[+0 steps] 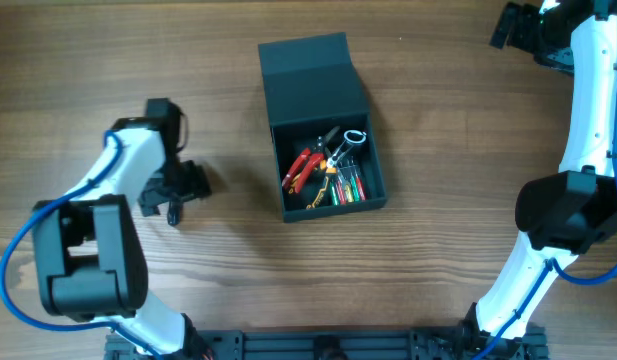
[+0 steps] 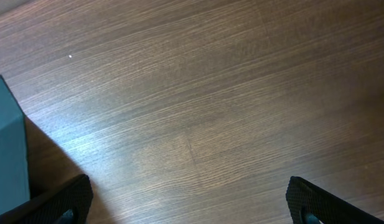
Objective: Pack container
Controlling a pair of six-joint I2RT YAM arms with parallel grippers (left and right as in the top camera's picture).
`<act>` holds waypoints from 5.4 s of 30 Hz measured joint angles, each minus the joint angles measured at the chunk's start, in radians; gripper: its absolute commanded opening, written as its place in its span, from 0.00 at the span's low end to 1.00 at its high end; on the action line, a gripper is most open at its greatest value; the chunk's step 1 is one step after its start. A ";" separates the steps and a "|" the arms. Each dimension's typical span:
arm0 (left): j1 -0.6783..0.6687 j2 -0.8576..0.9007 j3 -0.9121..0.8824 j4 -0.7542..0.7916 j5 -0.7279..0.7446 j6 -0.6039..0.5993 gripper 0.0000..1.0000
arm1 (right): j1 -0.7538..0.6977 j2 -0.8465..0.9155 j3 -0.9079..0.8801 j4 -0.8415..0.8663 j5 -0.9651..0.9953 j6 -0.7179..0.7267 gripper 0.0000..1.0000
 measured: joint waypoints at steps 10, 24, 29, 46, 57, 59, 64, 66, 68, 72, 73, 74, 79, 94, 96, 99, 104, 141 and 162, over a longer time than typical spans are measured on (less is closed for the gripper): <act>0.137 0.000 0.000 0.049 0.107 0.245 0.94 | 0.000 0.000 0.000 0.000 0.000 0.000 1.00; 0.136 -0.002 -0.083 0.133 0.111 0.332 0.71 | 0.000 0.000 0.000 0.000 0.000 0.000 1.00; 0.137 -0.002 -0.084 0.143 0.100 0.338 0.45 | 0.000 0.000 0.000 0.000 0.000 0.000 1.00; 0.137 0.027 0.130 0.032 0.139 0.301 0.04 | 0.000 0.000 0.000 0.000 0.000 0.000 1.00; -0.201 0.029 0.647 -0.135 0.221 0.210 0.05 | 0.000 0.000 0.000 0.000 0.000 0.000 1.00; -0.377 0.029 0.647 -0.104 0.243 0.208 0.04 | 0.000 0.000 0.000 0.000 0.000 0.000 1.00; -0.684 0.029 0.647 -0.073 0.232 0.251 0.06 | 0.000 0.000 0.000 0.000 0.000 0.000 1.00; -0.770 0.029 0.647 -0.086 0.217 0.292 0.06 | 0.000 0.000 0.000 0.000 0.000 0.000 1.00; -0.794 0.029 0.647 -0.119 0.209 0.304 0.06 | 0.000 0.000 0.000 0.000 0.000 0.000 1.00; -0.795 0.041 0.604 -0.146 0.204 0.306 0.06 | 0.000 0.000 0.000 0.000 0.000 0.000 1.00; -0.795 0.055 0.581 -0.146 0.202 0.306 0.06 | 0.000 0.000 0.000 0.000 0.000 0.000 1.00; -0.795 0.079 0.552 -0.146 0.201 0.306 0.06 | 0.000 0.000 0.000 0.000 0.000 0.000 1.00; -0.792 0.141 0.449 -0.109 0.205 0.306 0.12 | 0.000 0.000 0.000 0.000 0.000 0.000 1.00; -0.670 0.159 0.412 -0.047 0.249 0.317 0.85 | 0.000 0.000 0.000 0.000 0.000 0.000 1.00; -0.670 0.159 0.488 -0.056 0.266 0.317 0.84 | 0.000 0.000 0.000 0.000 0.000 0.000 1.00; -0.670 0.142 0.756 -0.048 0.277 0.302 0.82 | 0.000 0.000 0.000 0.000 0.000 0.000 1.00; -0.623 0.043 1.096 -0.111 0.148 0.164 0.34 | 0.000 0.000 0.000 0.009 0.000 0.000 0.99; 0.037 0.351 0.434 0.106 1.041 0.344 0.04 | 0.201 0.094 -0.527 0.363 -0.587 -0.423 0.04; -0.029 0.474 0.430 0.390 1.111 0.165 0.04 | 0.202 0.240 -0.532 0.684 -0.966 0.069 0.04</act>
